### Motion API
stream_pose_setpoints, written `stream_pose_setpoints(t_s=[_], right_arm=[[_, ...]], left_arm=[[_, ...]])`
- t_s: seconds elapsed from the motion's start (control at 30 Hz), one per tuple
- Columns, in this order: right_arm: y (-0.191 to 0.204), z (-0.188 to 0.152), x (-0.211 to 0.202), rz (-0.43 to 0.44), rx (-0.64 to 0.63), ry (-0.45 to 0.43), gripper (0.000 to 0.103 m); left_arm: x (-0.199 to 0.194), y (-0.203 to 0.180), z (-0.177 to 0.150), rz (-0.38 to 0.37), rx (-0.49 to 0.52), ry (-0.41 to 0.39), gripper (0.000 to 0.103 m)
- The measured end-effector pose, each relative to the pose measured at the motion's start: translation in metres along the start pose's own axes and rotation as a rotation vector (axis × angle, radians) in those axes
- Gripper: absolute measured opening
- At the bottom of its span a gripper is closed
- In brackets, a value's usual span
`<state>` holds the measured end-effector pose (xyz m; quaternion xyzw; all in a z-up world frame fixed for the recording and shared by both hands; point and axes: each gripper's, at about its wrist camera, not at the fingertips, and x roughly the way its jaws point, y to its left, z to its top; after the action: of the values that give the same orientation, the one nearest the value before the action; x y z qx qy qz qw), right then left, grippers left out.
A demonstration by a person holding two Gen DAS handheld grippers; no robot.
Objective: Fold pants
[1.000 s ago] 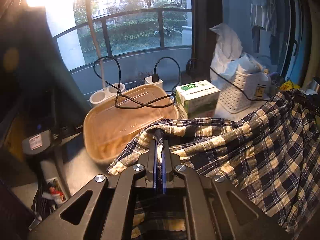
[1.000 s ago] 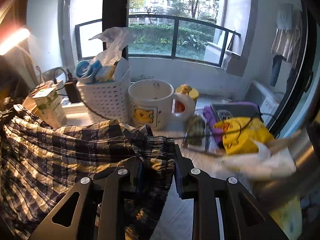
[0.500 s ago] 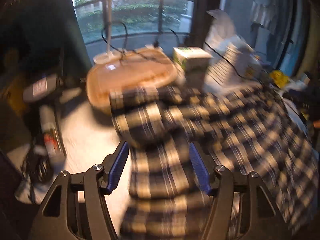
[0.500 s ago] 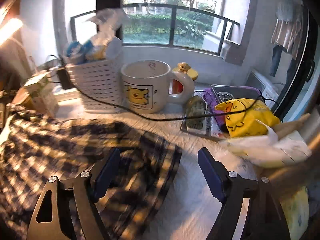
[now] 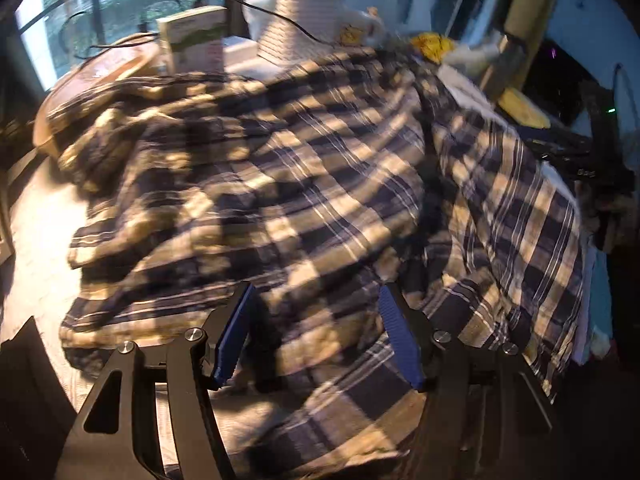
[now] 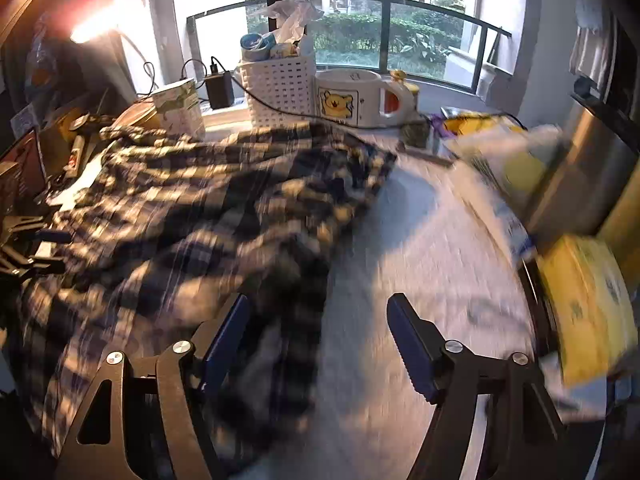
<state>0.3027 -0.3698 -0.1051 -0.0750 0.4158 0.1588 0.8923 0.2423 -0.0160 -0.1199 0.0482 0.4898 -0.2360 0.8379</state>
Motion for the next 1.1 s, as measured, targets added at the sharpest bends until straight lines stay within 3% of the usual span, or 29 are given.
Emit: stream_pose_setpoints(t_s=[0.07,0.13,0.2,0.23,0.27,0.33,0.47,0.6,0.73,0.83,0.93,1.1], right_arm=[[0.001,-0.012,-0.012,0.007,0.005,-0.006,0.065],[0.003,-0.021,-0.020,0.030,0.012,-0.014,0.065],[0.008,-0.026,-0.025,0.065,-0.001,-0.019,0.065],[0.011,-0.028,-0.024,0.074,-0.012,-0.016,0.065],[0.014,-0.030,-0.023,0.084,-0.018,-0.011,0.065],[0.018,-0.033,-0.018,0.124,-0.018,0.006,0.065],[0.021,-0.040,-0.014,0.138,-0.007,0.001,0.065],[0.010,-0.038,-0.043,0.114,0.015,-0.079,0.065],[0.031,-0.038,-0.051,0.127,-0.093,-0.073,0.064],[0.050,-0.045,-0.026,0.108,-0.159,-0.011,0.025],[0.058,-0.051,-0.008,0.097,-0.181,0.004,0.007],[0.038,-0.042,-0.023,-0.012,-0.097,-0.024,0.006]], left_arm=[[0.007,-0.007,-0.001,0.040,0.046,0.021,0.064],[0.012,-0.012,-0.002,0.059,0.084,0.010,0.063],[0.010,-0.009,-0.003,0.071,0.089,-0.003,0.046],[0.009,-0.007,-0.002,0.080,0.080,-0.004,0.024],[0.008,-0.004,0.000,0.096,0.059,-0.002,0.008],[0.010,0.002,0.003,0.095,0.022,-0.010,0.003],[0.006,0.002,0.001,0.172,0.012,-0.050,0.000],[-0.010,0.011,0.007,0.152,-0.032,-0.084,0.000],[-0.029,0.020,0.015,0.159,-0.064,-0.156,0.000],[-0.036,0.027,0.021,0.189,-0.085,-0.202,0.000],[-0.041,0.033,0.026,0.191,-0.104,-0.224,0.000],[-0.058,0.041,0.020,0.151,-0.136,-0.236,0.002]])
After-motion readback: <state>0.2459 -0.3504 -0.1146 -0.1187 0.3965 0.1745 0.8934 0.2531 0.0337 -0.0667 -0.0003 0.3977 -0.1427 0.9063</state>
